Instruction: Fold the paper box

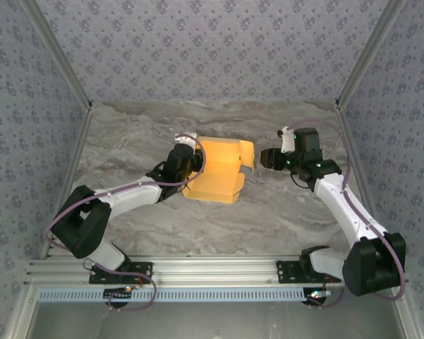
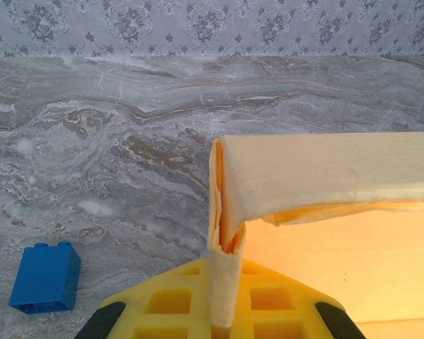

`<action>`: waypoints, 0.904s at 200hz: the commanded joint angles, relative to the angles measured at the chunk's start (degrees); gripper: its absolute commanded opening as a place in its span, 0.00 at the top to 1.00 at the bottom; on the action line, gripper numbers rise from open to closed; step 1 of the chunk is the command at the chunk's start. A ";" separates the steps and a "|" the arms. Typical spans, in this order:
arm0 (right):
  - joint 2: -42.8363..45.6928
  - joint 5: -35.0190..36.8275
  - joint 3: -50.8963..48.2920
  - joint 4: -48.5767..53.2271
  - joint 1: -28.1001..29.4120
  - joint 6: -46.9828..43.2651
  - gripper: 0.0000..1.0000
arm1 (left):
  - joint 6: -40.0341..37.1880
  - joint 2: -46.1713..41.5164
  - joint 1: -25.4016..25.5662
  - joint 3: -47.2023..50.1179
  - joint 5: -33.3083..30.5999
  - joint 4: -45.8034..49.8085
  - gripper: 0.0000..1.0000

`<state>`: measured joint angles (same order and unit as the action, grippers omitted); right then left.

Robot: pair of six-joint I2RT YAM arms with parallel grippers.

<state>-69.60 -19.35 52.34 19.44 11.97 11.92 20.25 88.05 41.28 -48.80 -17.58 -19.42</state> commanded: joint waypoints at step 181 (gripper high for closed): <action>-9.05 -11.47 1.69 -10.13 4.44 -5.50 0.49 | 1.19 -2.55 -0.28 0.18 1.74 -0.21 1.00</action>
<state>-77.80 -30.87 51.24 9.58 16.03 7.86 20.47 87.72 40.99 -48.80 -17.37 -17.89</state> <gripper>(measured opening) 0.514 0.076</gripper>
